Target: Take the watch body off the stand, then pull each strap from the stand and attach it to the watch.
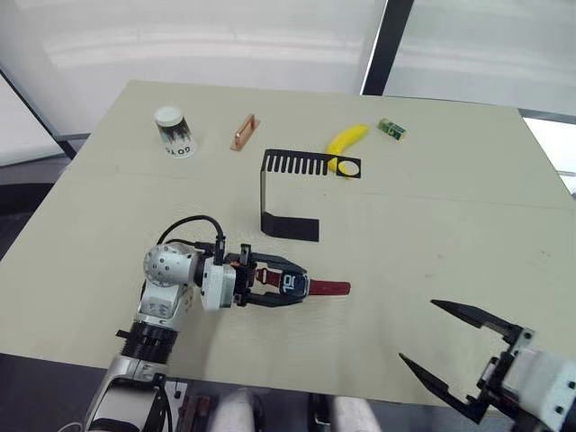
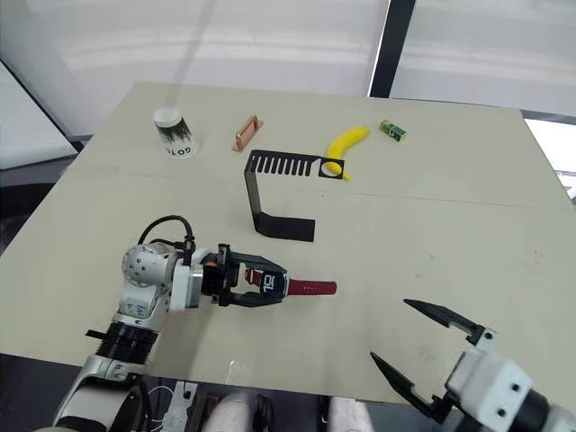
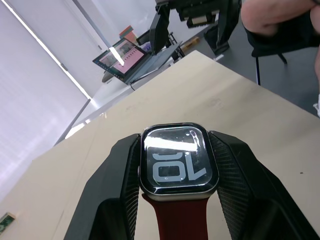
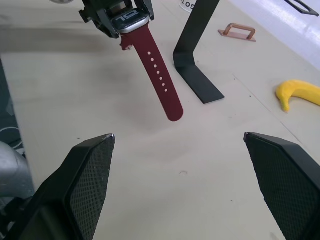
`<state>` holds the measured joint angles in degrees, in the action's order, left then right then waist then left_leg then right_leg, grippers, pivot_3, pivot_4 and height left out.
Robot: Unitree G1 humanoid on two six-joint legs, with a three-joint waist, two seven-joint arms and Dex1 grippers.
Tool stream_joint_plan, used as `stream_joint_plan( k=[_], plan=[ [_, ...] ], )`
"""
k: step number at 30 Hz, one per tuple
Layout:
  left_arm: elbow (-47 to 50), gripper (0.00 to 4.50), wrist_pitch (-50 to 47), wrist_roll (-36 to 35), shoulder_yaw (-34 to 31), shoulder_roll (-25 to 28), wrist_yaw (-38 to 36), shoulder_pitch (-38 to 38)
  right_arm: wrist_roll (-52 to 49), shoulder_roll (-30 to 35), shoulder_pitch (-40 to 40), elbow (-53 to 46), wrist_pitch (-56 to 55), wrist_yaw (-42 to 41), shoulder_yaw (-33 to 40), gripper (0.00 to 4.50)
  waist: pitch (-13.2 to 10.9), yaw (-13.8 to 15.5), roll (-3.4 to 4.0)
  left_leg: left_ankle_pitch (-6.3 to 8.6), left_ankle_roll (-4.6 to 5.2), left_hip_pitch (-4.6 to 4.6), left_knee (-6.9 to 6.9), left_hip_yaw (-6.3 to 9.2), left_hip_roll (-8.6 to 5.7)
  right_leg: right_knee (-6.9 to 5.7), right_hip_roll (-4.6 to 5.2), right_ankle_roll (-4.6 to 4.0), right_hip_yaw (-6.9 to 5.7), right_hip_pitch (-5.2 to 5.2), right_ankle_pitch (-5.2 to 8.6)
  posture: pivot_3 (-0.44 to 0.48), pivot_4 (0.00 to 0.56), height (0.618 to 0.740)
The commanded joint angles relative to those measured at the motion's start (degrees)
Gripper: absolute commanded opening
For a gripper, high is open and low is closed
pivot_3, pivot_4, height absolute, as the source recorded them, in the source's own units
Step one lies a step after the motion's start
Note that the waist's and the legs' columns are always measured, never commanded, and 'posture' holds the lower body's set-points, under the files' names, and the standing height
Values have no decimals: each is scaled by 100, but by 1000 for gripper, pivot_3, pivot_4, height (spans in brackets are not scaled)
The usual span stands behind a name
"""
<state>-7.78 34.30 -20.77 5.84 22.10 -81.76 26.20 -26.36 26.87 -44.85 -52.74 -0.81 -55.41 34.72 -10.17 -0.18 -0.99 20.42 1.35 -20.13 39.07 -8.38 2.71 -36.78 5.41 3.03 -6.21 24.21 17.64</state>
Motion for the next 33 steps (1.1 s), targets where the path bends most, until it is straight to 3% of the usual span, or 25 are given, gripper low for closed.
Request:
stream_joint_plan(
  k=[1, 3, 8, 13, 17, 21, 27, 29, 31, 33],
  plan=[
    [126, 1635, 188, 80, -79, 102, 267, -52, -445, -85, -36, 41, -160, 124, 242, 4380, 0, 2, 1, 0, 1, 0, 0, 0, 0, -1, 0, 0, 1, 0, 0, 0, 150, 729],
    [310, 1635, 26, 55, -50, 168, 393, -91, -473, -60, -45, 74, -189, 98, 212, 4380, 0, 12, 1, 1, 0, 1, 0, 1, -1, -3, 1, 0, 1, 0, 0, 0, 150, 729],
    [1626, 1635, -1822, -359, 285, 634, 715, -389, -814, 62, 145, 13, -120, 205, 208, 4380, -1, 14, 2, -7, -19, -1, 0, 6, 1, -4, 1, 0, -1, 3, 0, 0, 150, 729],
    [2018, 1635, -3339, 244, 764, 719, 1540, -457, -927, 698, 328, -466, 127, 27, -75, 4380, -1, 20, 14, -6, -17, 1, 2, 2, -5, -4, 5, 0, 6, 0, 0, 0, 150, 729],
    [1829, 1635, -3585, 892, 1262, 430, 2008, -460, -879, 863, 376, -345, 138, 91, -121, 4380, 0, 65, 10, -7, -19, -3, 2, 7, -3, -4, -2, 1, 3, 3, 0, 0, 150, 729],
    [958, 1635, -3126, 1642, 1646, 21, 2492, -378, -828, 1108, 451, -385, 197, 0, -236, 4380, 0, 125, 9, -6, -17, -3, 4, 3, -5, 1, 0, 4, 3, 2, -1, 0, 150, 729],
    [302, 1635, -2989, 1890, 1784, -139, 2527, -267, -748, 1206, 420, -306, 176, 9, -283, 4380, 0, 151, 9, -6, -15, -2, 4, 0, -1, -3, -1, 2, 3, 6, -1, 0, 150, 729],
    [258, 2641, -2944, 1736, 1684, -191, 2489, -282, -735, 1171, 394, -228, 143, -6, -266, 4500, 0, 160, 8, -6, -15, -2, 4, 0, -2, -3, 1, 2, 3, 5, -1, 0, 150, 729],
    [368, 3307, -2939, 1521, 1513, -228, 2488, -316, -698, 1204, 363, -164, 115, -92, -251, 4500, 0, 156, 8, -5, -14, -3, 4, 0, -2, -3, 2, 2, 3, 5, -1, 0, 150, 729],
    [674, 4353, -2999, 1253, 1309, -45, 2301, -418, -702, 1234, 328, -102, 107, -165, -176, 4500, 0, 148, 8, -5, -15, -2, 4, 0, -1, -4, 1, 2, 3, 5, -1, 0, 150, 729]
  ],
)
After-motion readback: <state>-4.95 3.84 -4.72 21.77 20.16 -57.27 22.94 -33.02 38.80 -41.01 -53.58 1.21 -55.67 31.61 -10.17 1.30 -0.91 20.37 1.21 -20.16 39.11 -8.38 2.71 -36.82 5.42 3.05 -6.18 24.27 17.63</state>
